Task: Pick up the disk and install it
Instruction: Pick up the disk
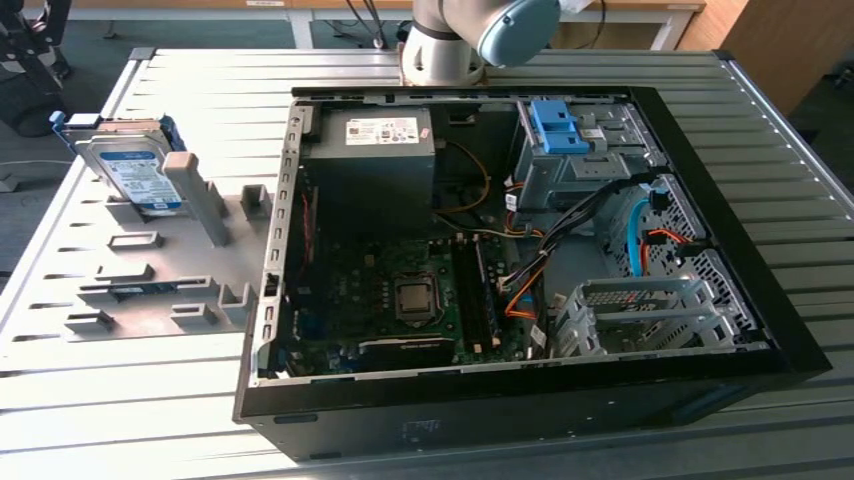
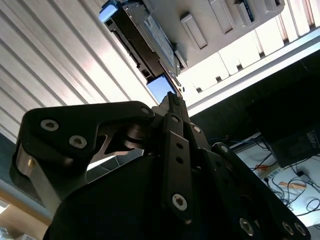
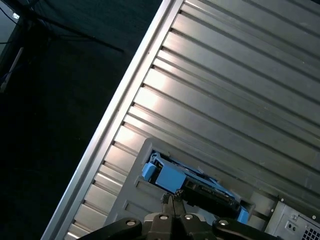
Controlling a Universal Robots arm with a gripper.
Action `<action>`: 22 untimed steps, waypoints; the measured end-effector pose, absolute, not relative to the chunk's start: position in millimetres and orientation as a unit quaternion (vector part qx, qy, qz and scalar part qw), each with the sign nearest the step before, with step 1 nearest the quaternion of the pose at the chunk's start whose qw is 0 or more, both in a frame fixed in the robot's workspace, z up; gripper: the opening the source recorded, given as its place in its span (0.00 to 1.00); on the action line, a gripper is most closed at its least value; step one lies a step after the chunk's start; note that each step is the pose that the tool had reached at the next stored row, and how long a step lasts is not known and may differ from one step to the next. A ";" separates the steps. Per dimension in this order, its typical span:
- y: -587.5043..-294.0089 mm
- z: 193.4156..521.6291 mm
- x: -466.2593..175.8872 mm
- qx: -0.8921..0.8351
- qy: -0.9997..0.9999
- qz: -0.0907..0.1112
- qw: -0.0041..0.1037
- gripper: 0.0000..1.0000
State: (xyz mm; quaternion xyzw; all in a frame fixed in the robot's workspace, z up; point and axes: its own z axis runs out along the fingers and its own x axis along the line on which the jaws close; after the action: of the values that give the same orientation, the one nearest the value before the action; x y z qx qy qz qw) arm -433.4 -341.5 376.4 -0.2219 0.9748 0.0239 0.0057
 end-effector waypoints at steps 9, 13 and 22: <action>-341.5 376.4 -433.4 -0.223 0.975 0.024 0.006 0.11; -341.5 376.4 -433.4 -0.223 0.974 0.024 0.006 0.11; -341.5 376.4 -433.4 -0.250 0.968 0.024 0.005 0.11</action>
State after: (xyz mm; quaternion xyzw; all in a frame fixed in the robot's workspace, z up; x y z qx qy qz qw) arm -433.4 -341.5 376.4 -0.2499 0.9680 0.0241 0.0050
